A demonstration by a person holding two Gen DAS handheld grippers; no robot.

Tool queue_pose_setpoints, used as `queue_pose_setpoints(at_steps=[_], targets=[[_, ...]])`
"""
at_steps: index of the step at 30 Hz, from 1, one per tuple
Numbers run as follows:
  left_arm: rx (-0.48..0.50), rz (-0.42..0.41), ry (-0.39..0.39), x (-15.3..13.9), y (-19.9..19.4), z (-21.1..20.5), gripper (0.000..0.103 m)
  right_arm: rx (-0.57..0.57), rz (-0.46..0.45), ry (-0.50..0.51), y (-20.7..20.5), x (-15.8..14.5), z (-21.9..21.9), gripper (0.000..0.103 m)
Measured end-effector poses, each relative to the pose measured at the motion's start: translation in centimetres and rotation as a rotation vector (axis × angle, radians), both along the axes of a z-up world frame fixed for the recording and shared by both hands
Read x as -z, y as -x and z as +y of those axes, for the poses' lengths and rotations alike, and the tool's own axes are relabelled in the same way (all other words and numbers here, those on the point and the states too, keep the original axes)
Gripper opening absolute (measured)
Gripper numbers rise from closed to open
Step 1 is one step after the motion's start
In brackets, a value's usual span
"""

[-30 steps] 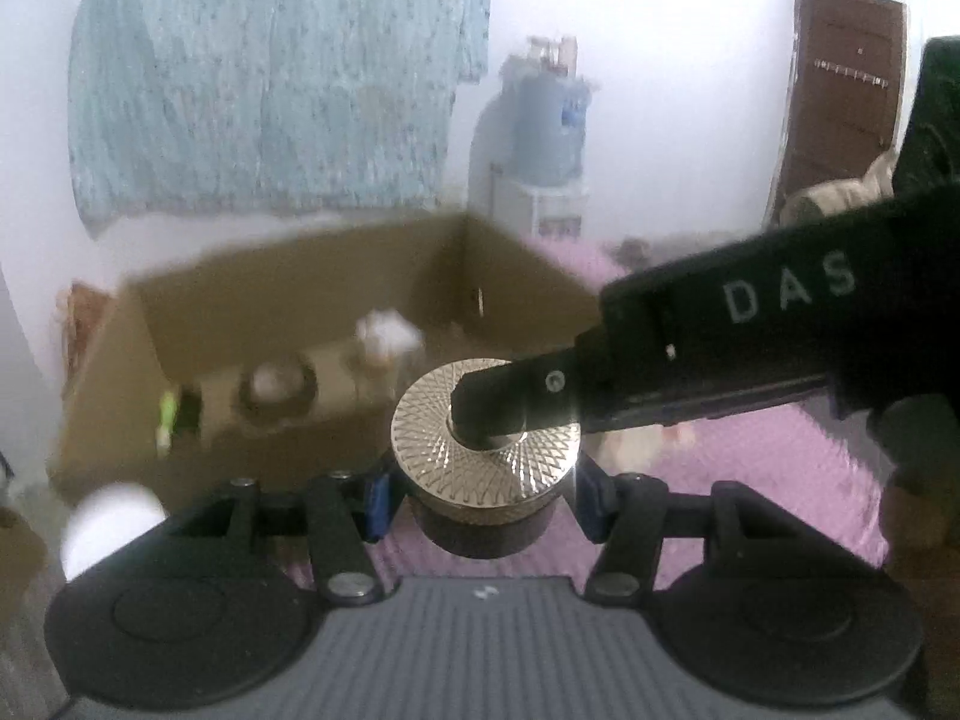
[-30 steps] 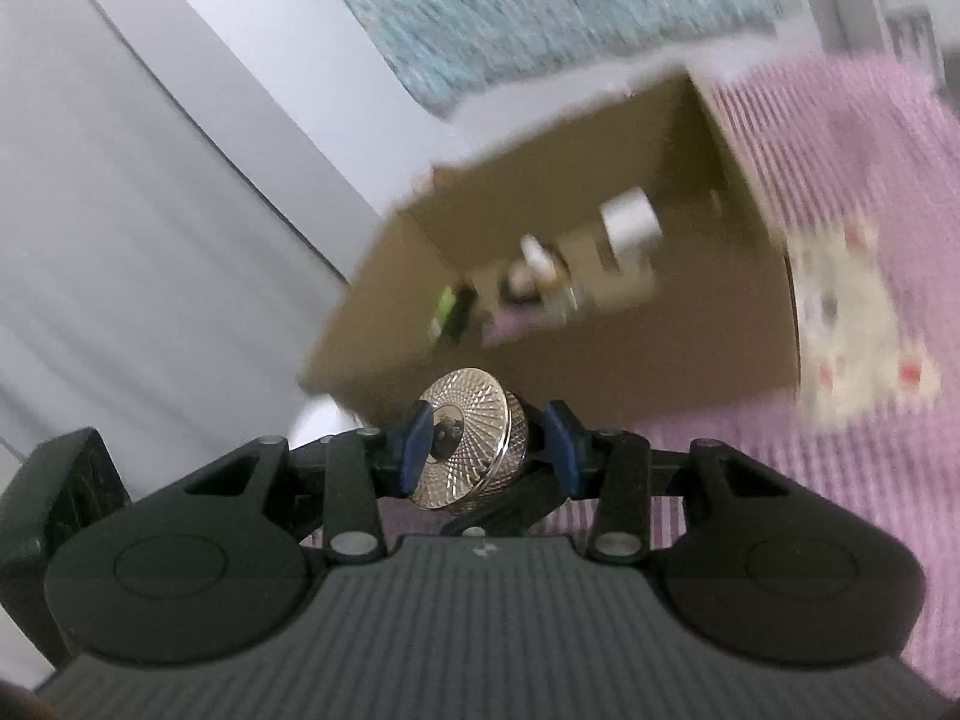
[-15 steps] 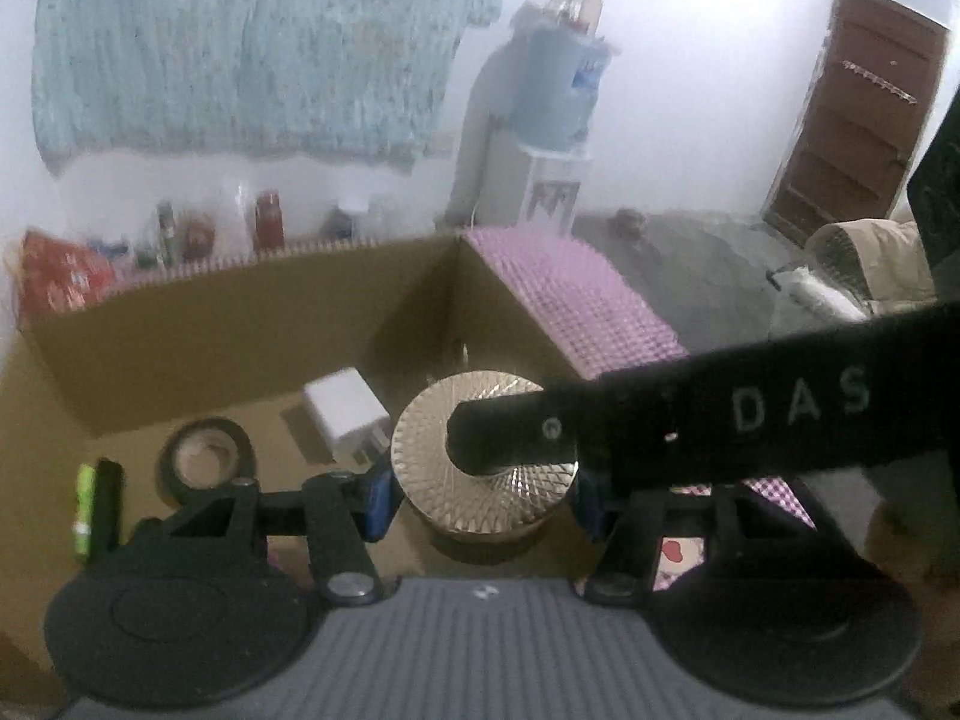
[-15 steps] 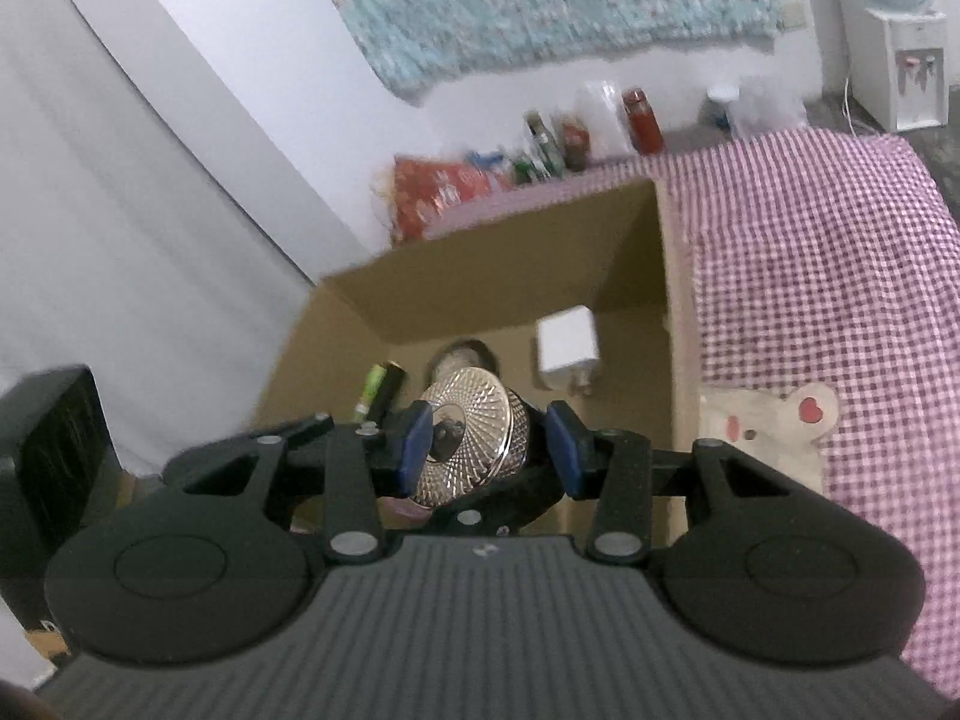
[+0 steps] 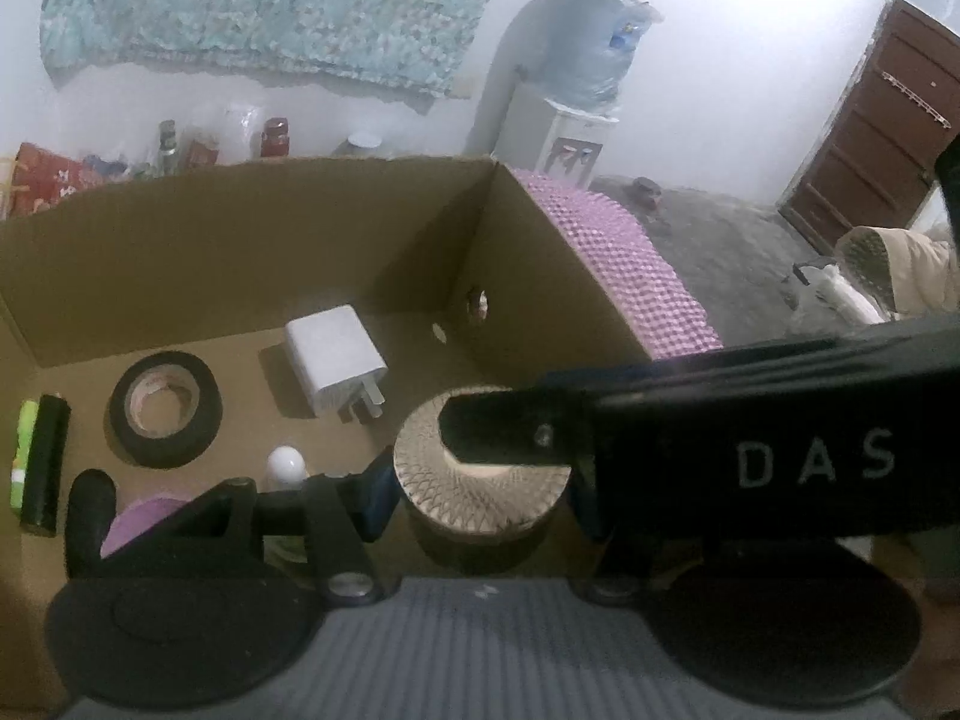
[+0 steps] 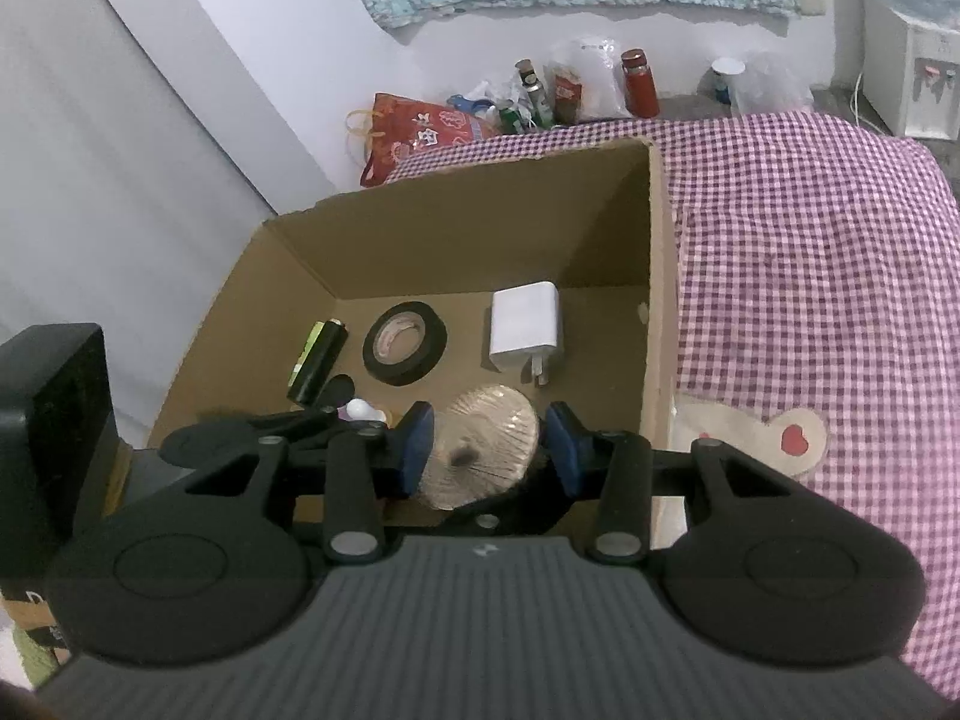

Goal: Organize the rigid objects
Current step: 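Carry the gold jar into the box and open the right tool, then move the right tool back to the white plastic bottle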

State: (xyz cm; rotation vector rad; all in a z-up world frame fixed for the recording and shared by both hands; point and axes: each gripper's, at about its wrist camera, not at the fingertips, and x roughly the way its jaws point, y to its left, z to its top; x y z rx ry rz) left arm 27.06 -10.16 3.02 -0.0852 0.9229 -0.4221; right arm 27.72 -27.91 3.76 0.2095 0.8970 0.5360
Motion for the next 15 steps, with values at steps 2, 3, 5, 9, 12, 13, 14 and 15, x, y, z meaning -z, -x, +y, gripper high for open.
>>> queue_pose_setpoints(at_steps=[2,3,5,9,12,13,14,15], targets=[[0.002,-0.004,0.009,0.0,0.1,-0.1,0.06,-0.006,-0.005,-0.001,-0.3,0.1,-0.1,0.039],[0.005,-0.009,0.02,-0.1,0.1,0.0,0.06,-0.006,-0.008,-0.001,-0.2,0.1,-0.1,0.039],[0.002,-0.014,0.028,-0.2,0.2,-0.1,0.06,-0.006,-0.014,-0.001,-0.2,0.0,-0.2,0.038],[-0.002,-0.019,0.046,-0.7,0.4,-0.1,0.062,0.006,-0.021,-0.025,0.1,0.0,-0.7,0.039],[-0.008,-0.045,0.044,-1.6,1.2,-0.2,0.068,0.019,-0.039,-0.061,0.9,-0.4,-1.4,0.039],[-0.011,-0.056,0.043,-2.0,1.6,-0.1,0.07,0.024,-0.045,-0.074,1.3,-0.6,-1.7,0.039],[-0.01,-0.068,0.044,-2.5,2.1,0.0,0.073,0.032,-0.053,-0.092,1.8,-0.9,-2.1,0.039],[-0.01,-0.084,0.048,-3.1,2.7,0.3,0.074,0.037,-0.063,-0.108,2.3,-1.2,-2.4,0.039]])
